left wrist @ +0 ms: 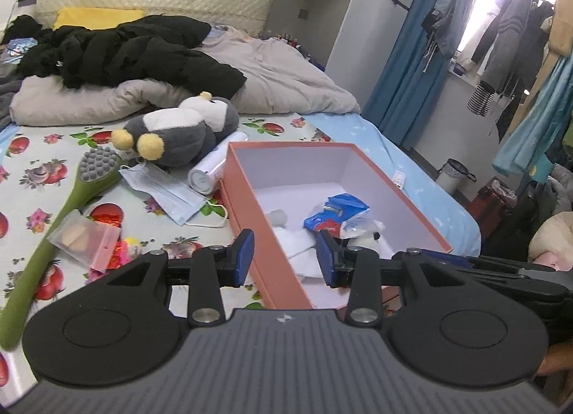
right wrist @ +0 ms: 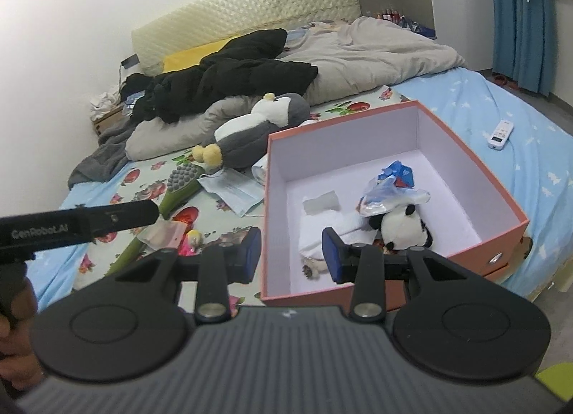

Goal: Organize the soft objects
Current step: 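Withdraw both tools from the pink box back toward the pile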

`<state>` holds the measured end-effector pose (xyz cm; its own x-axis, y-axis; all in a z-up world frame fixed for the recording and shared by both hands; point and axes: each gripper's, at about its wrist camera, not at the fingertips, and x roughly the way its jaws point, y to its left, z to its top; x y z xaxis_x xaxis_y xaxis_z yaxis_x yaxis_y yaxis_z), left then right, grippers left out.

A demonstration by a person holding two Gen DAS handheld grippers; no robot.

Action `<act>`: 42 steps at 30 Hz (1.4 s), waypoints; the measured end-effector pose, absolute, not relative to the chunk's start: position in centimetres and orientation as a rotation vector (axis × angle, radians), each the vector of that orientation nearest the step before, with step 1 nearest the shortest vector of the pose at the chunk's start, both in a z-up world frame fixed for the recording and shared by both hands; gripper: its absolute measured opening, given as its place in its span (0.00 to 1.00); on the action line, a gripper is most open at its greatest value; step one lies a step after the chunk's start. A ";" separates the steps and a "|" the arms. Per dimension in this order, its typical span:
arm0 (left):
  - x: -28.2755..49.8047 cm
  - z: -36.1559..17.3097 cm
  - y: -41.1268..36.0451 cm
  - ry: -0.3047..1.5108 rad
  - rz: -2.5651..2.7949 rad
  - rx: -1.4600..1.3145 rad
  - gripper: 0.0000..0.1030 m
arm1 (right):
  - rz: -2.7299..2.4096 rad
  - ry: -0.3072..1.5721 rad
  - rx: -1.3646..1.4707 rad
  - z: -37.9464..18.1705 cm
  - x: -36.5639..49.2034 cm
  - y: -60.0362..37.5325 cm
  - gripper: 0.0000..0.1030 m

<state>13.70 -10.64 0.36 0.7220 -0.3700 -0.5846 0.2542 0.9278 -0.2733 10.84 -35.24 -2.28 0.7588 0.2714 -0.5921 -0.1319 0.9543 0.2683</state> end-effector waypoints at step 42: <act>12.6 -8.6 4.4 0.790 -0.004 -0.336 0.48 | 0.509 0.799 0.093 -9.5 13.9 -20.8 0.40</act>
<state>12.60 4.42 -8.55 0.7067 -0.1279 -0.6959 -0.1213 0.9470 -0.2973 13.91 -20.78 -9.54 0.5844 0.4698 -0.6616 -0.4012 0.8760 0.2677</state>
